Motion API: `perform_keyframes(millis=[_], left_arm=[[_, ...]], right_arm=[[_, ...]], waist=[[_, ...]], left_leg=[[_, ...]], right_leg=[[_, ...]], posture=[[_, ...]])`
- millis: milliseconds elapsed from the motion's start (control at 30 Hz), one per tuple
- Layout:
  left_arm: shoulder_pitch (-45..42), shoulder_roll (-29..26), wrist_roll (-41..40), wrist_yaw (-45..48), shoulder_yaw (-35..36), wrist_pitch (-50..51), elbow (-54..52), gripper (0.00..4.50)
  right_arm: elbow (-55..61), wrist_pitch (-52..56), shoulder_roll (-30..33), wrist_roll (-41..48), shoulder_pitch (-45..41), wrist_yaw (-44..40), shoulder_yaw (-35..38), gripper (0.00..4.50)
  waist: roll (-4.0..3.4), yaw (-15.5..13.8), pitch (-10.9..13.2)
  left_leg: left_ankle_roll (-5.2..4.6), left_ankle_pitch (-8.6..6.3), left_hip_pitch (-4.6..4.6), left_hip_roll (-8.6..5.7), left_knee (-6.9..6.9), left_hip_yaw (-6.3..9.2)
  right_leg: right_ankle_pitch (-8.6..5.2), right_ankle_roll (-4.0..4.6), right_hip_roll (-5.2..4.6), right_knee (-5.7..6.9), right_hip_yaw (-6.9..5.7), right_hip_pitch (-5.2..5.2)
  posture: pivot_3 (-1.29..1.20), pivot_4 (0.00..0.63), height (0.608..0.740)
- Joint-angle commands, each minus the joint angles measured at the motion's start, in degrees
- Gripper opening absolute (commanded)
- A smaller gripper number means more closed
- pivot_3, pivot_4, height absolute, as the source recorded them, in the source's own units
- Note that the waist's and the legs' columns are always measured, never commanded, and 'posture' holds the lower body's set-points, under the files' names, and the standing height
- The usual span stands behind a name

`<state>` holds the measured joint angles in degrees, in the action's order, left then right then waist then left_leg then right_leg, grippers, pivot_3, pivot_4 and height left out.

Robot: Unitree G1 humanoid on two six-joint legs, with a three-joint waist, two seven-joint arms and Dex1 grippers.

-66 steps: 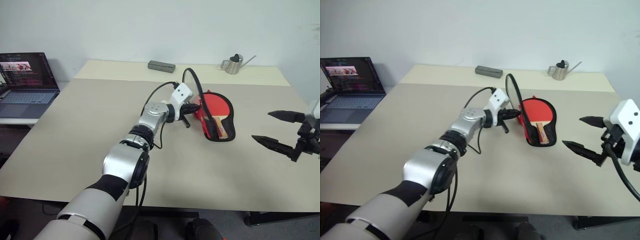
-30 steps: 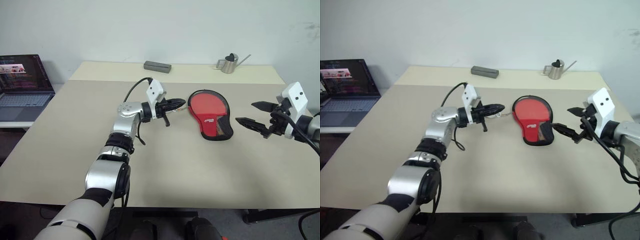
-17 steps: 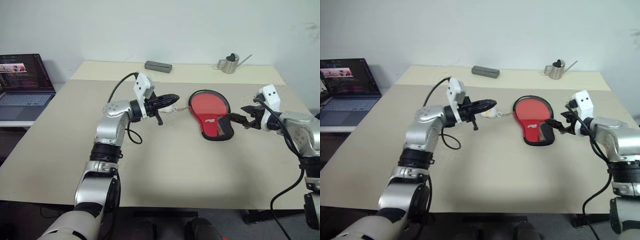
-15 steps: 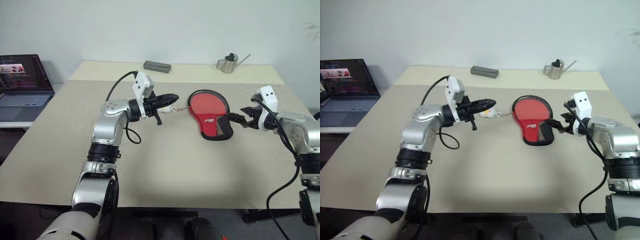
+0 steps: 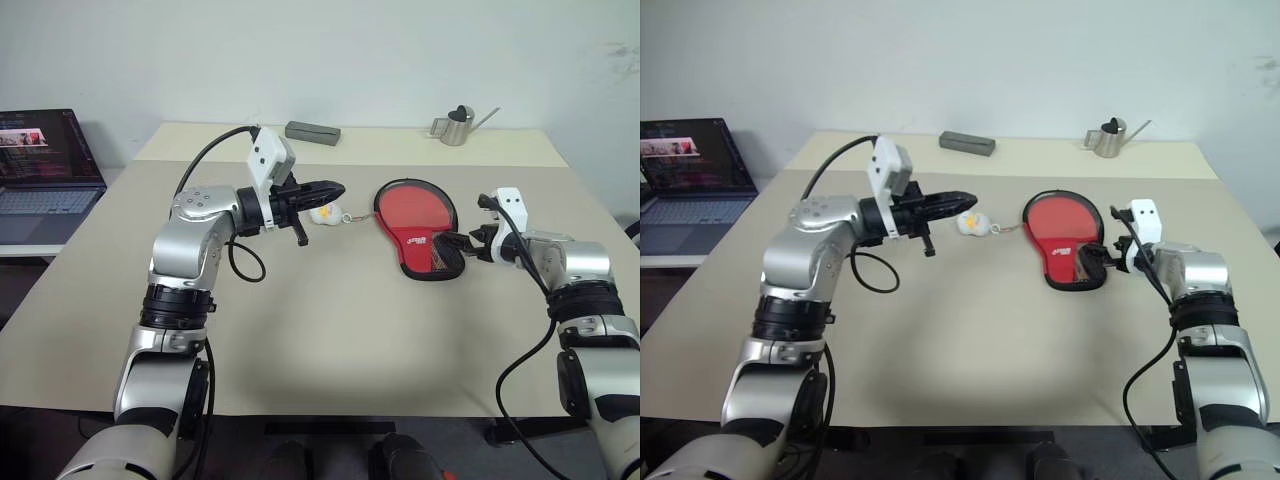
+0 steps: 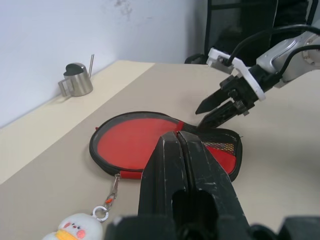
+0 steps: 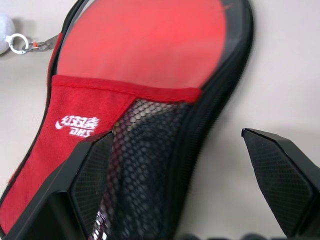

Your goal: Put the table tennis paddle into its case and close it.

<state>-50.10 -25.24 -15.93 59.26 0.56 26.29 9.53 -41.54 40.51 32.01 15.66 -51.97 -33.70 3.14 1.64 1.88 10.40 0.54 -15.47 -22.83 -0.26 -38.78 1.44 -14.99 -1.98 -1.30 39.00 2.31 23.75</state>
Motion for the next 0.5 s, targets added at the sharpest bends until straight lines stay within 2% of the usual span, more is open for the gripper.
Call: perform_keyframes(millis=[33,267,500], left_arm=[[-0.1,-1.0,-1.9,-0.4,0.5,0.9,-2.5,0.04],[0.4,-1.2,-3.0,-0.1,-0.1,1.1,-2.7,0.04],[0.0,-1.2,-3.0,0.0,-0.4,0.9,-2.2,0.04]], right_arm=[[-3.0,-3.4,-0.1,-2.2,-2.5,-0.1,0.2,4.5],[-9.6,-6.6,-1.1,-4.8,-3.9,-0.4,0.4,4.5],[-10.7,-5.9,-3.5,-4.6,-4.9,-1.3,1.2,4.5]], waist=[[0.0,0.0,0.0],[-0.01,0.1,0.0],[-0.01,0.3,0.0]], left_leg=[[0.0,0.0,0.0,0.0,0.0,0.0],[0.0,0.0,0.01,0.0,0.0,-0.01],[0.0,0.0,0.02,0.01,0.01,-0.03]], right_leg=[[0.0,0.0,0.0,0.01,0.0,0.01],[0.0,0.0,0.0,0.01,0.01,0.01],[0.0,0.0,0.0,0.01,0.02,0.01]], posture=[[0.0,0.15,0.74],[0.0,0.15,0.74],[0.0,0.15,0.74]])
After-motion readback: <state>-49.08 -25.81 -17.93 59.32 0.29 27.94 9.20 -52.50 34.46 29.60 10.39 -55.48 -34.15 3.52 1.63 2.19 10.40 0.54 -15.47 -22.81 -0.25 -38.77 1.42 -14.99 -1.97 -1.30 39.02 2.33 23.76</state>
